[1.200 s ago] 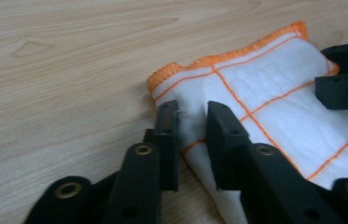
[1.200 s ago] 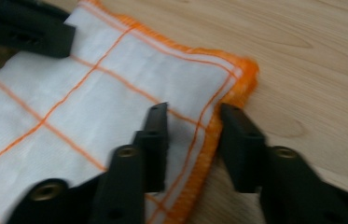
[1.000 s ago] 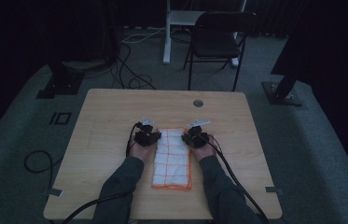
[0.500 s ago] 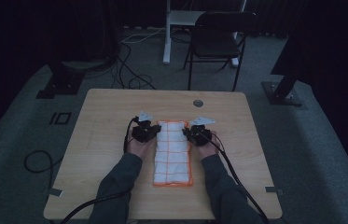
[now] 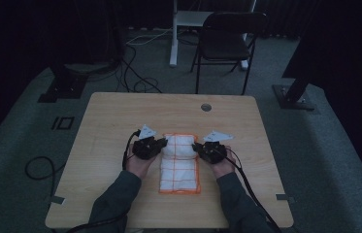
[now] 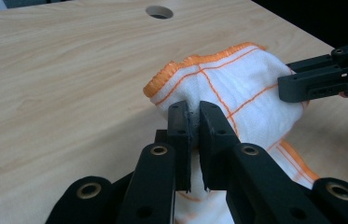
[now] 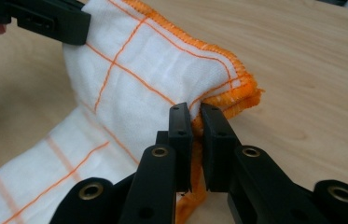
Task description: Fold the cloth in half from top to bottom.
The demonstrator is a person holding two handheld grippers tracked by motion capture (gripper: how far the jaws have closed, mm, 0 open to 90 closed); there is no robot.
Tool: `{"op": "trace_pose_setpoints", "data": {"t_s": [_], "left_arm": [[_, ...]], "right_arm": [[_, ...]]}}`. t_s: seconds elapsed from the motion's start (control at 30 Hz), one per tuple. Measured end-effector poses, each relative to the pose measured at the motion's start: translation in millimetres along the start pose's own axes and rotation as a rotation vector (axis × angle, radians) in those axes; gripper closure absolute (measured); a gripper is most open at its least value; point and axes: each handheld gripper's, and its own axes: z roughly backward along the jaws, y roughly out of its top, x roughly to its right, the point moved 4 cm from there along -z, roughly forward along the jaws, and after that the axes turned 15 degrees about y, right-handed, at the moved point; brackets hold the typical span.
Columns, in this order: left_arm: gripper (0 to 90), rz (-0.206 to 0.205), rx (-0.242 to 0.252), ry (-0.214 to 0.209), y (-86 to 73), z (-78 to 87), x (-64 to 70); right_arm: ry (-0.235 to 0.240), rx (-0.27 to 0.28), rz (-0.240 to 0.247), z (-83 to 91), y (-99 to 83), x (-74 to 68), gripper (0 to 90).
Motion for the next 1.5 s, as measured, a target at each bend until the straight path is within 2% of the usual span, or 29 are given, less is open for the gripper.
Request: {"op": "trace_pose_setpoints", "data": {"t_s": [0.23,0.47,0.63,0.8,0.97,1.23,1.33,1.5], "left_arm": [[84.4,0.025,-0.021,-0.026,-23.8,10.1,6.9],[82.7,0.028,-0.073,-0.032,-48.7,11.4,15.8],[75.9,0.042,-0.100,-0.034,-61.5,11.2,14.1],[68.4,0.046,-0.079,-0.024,-58.0,14.2,10.4],[63.2,0.068,-0.042,-0.017,-46.9,17.1,3.9],[57.2,0.126,-0.014,0.009,-33.0,12.9,-8.2],[55.6,0.139,-0.028,0.008,-32.5,9.2,-9.7],[52.8,0.155,-0.066,-0.018,-33.7,-0.7,-5.4]], "right_arm": [[0.017,-0.024,0.009,2.0,-18.5,-16.9,83.7],[0.037,-0.090,-0.008,0.7,-36.9,-23.8,80.4],[0.042,-0.116,-0.017,2.2,-40.3,-23.8,75.5],[0.043,-0.128,-0.010,1.1,-41.4,-23.5,75.2],[0.042,-0.130,-0.009,1.0,-41.6,-23.6,75.2],[0.038,-0.131,-0.007,0.7,-42.0,-24.5,73.0],[0.036,-0.133,-0.007,0.3,-42.3,-24.0,69.4],[0.033,-0.130,-0.008,1.1,-41.7,-23.5,62.8]]}}
